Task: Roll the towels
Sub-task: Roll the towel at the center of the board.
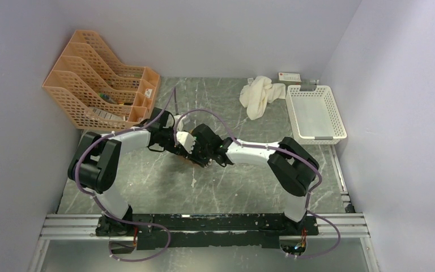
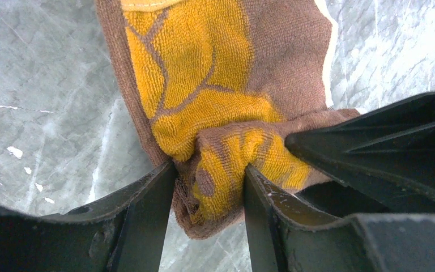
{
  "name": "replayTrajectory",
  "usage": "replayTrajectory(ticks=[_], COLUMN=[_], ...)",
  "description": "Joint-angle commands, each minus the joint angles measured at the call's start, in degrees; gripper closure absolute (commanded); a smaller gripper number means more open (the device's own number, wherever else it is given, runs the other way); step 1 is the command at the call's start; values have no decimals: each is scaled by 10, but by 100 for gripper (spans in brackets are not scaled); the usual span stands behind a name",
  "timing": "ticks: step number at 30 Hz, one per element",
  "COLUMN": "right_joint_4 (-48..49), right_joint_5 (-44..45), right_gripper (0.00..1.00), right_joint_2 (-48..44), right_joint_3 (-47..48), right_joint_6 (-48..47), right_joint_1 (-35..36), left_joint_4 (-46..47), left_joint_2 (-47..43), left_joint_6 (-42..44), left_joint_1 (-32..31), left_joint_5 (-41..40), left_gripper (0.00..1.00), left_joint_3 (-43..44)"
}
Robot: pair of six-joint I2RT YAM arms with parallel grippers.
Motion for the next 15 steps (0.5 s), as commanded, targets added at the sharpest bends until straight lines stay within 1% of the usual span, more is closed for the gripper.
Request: replayTrajectory(ticks=[1, 4, 6, 8, 11, 15], right_joint_4=[3, 10, 15, 19, 42, 72], right_joint_5=[-49, -89, -113, -146, -230, -333], right_gripper=[71, 85, 91, 96, 98, 98], right_joint_2=[12, 11, 9, 6, -2, 0], right_joint_3=[3, 0, -4, -4, -12, -16], right_joint_6=[38, 60, 72, 85, 116, 158], right_joint_1=[-11, -30, -43, -66, -106, -156], left_joint_4=[3, -4, -11, -20, -24, -18], left_joint_2=[12, 8, 3, -8, -41, -95], left_joint_6=[6, 10, 13, 14, 13, 22], left_joint_1=[16, 28, 38, 52, 75, 92], left_joint_5=[-4, 1, 4, 6, 1, 10], left_gripper=[42, 42, 41, 37, 29, 18], left_joint_3=[16, 27, 36, 48, 64, 74])
